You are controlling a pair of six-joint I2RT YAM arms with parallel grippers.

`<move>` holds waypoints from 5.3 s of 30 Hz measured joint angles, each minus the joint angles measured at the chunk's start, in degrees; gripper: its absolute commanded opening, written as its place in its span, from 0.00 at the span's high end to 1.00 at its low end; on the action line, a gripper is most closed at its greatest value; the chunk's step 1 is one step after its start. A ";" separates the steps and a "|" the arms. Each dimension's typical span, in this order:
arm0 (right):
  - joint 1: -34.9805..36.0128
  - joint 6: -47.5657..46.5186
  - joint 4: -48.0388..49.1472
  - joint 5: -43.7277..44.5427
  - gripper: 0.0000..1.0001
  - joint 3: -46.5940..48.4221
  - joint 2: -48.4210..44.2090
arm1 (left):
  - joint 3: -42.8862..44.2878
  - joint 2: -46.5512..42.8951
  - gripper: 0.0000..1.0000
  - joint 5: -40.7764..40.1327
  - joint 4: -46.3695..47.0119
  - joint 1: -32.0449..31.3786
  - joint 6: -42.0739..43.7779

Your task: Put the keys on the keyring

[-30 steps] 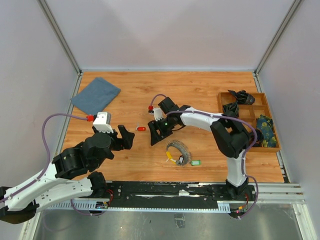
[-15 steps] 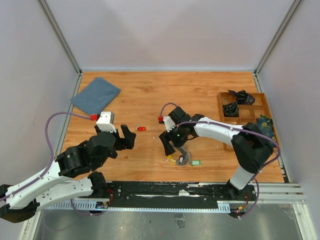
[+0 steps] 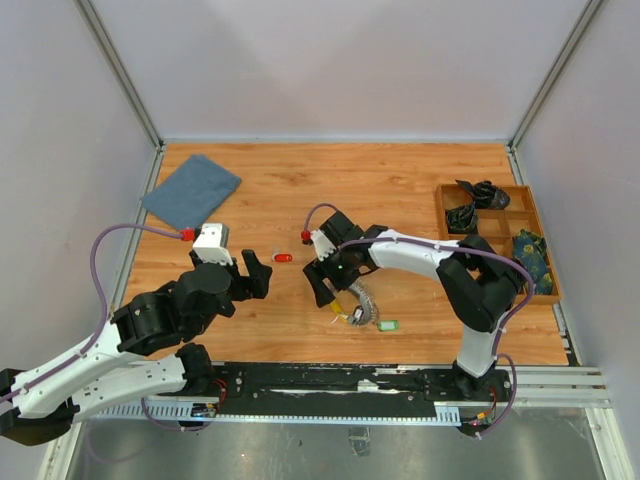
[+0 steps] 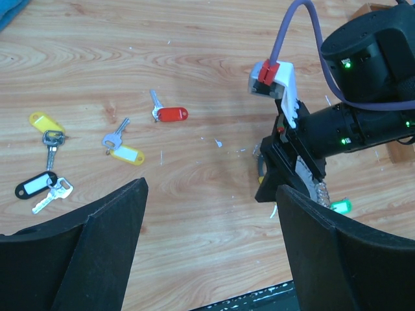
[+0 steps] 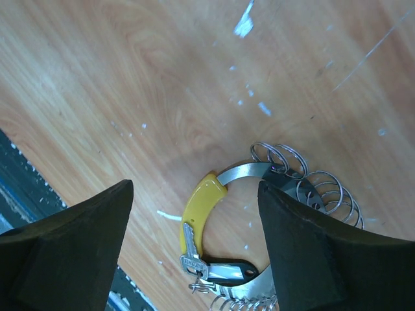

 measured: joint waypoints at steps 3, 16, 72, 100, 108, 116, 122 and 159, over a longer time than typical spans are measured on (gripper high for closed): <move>-0.31 0.79 1.09 2.05 0.21 1.22 1.03 | 0.00 0.00 0.14 0.00 -0.02 0.00 0.00; -16.59 7.96 8.83 16.87 0.18 -4.83 -2.97 | 0.04 -0.02 0.14 0.04 0.00 0.00 0.00; -4.94 5.84 -2.01 34.62 0.74 5.79 3.80 | -0.04 0.07 0.14 2.16 2.23 0.00 0.17; -4.94 2.54 -1.81 28.85 0.97 4.83 -6.67 | -1.77 0.02 0.14 6.01 5.03 0.04 2.47; -4.96 -0.59 -2.93 27.17 0.82 4.72 -6.78 | -2.62 2.21 0.14 9.97 8.09 0.04 4.11; -4.96 -9.97 -8.15 23.65 0.71 7.72 0.68 | -2.71 2.32 0.14 10.60 8.26 0.04 4.13; -4.96 -13.42 -9.77 23.67 0.67 10.64 3.32 | -2.71 2.29 0.14 10.60 8.24 0.04 4.13; -6.43 -17.20 -16.83 20.00 0.93 17.29 10.88 | -2.67 2.47 0.14 10.32 8.20 0.04 4.31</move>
